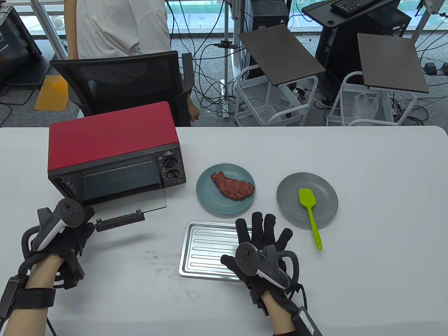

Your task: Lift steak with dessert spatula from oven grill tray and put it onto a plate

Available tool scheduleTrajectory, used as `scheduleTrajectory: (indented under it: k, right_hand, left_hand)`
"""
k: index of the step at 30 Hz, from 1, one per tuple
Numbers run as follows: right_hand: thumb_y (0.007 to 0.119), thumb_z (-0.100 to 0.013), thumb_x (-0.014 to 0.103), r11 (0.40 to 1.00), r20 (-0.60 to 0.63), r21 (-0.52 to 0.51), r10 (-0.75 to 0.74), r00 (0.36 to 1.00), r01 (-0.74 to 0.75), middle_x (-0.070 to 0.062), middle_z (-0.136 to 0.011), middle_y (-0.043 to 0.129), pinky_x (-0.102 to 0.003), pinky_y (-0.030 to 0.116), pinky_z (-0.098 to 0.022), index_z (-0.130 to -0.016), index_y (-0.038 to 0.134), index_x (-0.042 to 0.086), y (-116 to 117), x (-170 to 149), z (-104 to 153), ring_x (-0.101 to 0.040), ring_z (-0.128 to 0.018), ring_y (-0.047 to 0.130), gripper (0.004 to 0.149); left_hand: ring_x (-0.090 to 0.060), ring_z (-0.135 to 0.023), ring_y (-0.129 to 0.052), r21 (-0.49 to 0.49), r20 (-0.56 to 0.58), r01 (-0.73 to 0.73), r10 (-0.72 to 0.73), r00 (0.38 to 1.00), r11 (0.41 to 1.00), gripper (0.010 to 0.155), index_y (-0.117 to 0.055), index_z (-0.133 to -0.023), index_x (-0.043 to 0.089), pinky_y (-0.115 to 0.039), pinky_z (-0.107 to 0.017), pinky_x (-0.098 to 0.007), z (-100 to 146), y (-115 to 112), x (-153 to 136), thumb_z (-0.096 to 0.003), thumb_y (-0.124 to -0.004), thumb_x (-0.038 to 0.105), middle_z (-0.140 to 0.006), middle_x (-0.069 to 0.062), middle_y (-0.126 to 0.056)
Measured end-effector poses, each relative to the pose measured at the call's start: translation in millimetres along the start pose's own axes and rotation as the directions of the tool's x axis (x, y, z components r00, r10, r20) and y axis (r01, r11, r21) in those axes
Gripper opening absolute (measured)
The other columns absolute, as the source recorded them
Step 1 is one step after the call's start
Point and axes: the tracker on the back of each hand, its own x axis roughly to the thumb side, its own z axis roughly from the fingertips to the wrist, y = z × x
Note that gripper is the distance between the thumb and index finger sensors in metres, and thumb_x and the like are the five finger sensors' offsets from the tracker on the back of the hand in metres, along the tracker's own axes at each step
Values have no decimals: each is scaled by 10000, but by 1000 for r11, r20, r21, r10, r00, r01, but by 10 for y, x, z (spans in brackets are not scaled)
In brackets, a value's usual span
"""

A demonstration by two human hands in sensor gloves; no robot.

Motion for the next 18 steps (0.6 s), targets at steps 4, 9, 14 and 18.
scheduleTrajectory:
  k: [4,9,14,18]
  right_hand:
    - [609,-455,763,1000,4,3,-2,1000,2,-223,-1150,47,-855,149,-620,-1142,196,208,-4,4,2,-524,-1014,-10,975]
    - [608,-455,763,1000,5,-3,-12,1000,12,-223,-1151,47,-855,150,-620,-1143,197,206,-14,2,4,-523,-1015,-8,975]
    - [607,-456,762,1000,8,-1,-15,1000,15,-224,-1151,49,-855,151,-619,-1142,198,206,-10,8,3,-525,-1014,-6,973]
    - [608,-456,761,1000,9,-2,-19,1000,19,-226,-1151,50,-856,153,-618,-1142,199,203,-7,7,4,-526,-1013,-4,974]
  left_hand:
    - [-257,-1119,-665,63,-10,2,-1,1000,998,615,-488,-1041,455,-519,-797,-644,8,93,5,-475,-715,533,-1180,73,-547]
    - [-264,-1111,-683,128,-23,-55,59,998,990,614,-490,-1047,448,-528,-794,-644,35,227,-25,-479,-708,530,-1184,72,-554]
    - [-249,-1116,-680,179,-31,-128,136,990,975,607,-493,-1051,437,-533,-791,-646,48,302,-54,-486,-697,528,-1181,65,-555]
    - [-251,-1114,-682,235,-32,-139,151,988,962,595,-488,-1050,436,-540,-788,-643,68,340,-56,-492,-678,519,-1190,63,-526]
